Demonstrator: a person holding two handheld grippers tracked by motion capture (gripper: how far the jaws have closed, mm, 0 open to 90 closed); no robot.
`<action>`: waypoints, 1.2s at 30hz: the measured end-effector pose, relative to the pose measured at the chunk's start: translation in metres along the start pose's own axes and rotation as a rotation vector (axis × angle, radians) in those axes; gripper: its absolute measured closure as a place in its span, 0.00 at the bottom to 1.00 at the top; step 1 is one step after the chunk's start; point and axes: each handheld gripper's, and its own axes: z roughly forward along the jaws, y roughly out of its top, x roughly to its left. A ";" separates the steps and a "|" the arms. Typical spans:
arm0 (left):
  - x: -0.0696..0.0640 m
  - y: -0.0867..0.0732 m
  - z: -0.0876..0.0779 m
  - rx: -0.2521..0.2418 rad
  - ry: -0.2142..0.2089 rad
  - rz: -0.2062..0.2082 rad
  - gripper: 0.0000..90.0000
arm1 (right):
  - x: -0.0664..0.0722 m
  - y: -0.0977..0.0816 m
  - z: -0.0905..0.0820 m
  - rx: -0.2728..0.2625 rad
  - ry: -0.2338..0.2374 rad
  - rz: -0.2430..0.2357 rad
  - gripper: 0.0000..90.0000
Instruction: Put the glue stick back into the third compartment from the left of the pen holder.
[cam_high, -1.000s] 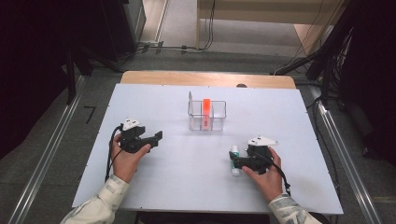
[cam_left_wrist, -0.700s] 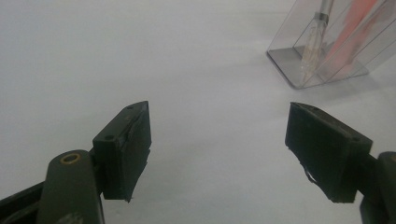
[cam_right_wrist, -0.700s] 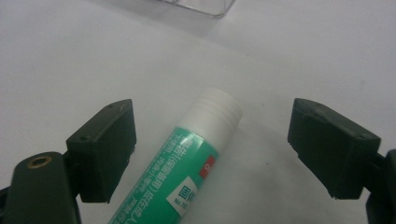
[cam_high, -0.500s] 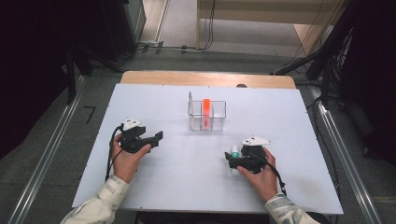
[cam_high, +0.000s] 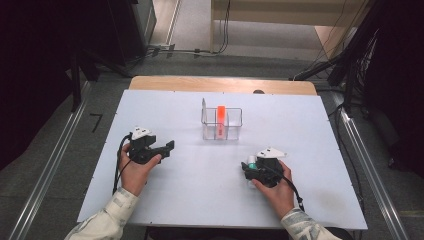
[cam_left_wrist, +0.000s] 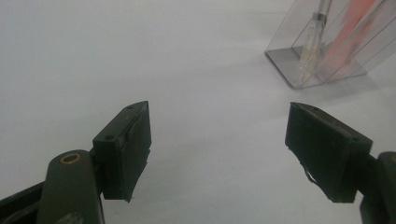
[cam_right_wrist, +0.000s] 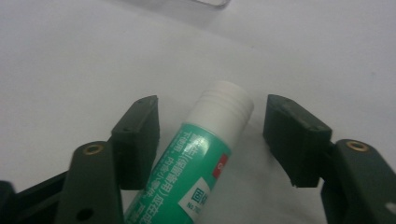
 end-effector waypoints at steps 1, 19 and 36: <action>0.000 0.000 0.000 0.001 0.000 0.001 0.26 | 0.000 0.000 0.000 0.000 -0.002 0.005 0.43; -0.001 0.000 0.000 0.001 -0.007 0.004 0.26 | -0.004 0.001 -0.003 0.009 0.021 0.013 0.70; 0.000 0.000 0.000 -0.002 -0.010 -0.002 0.26 | -0.003 0.006 -0.004 0.019 0.050 -0.029 0.70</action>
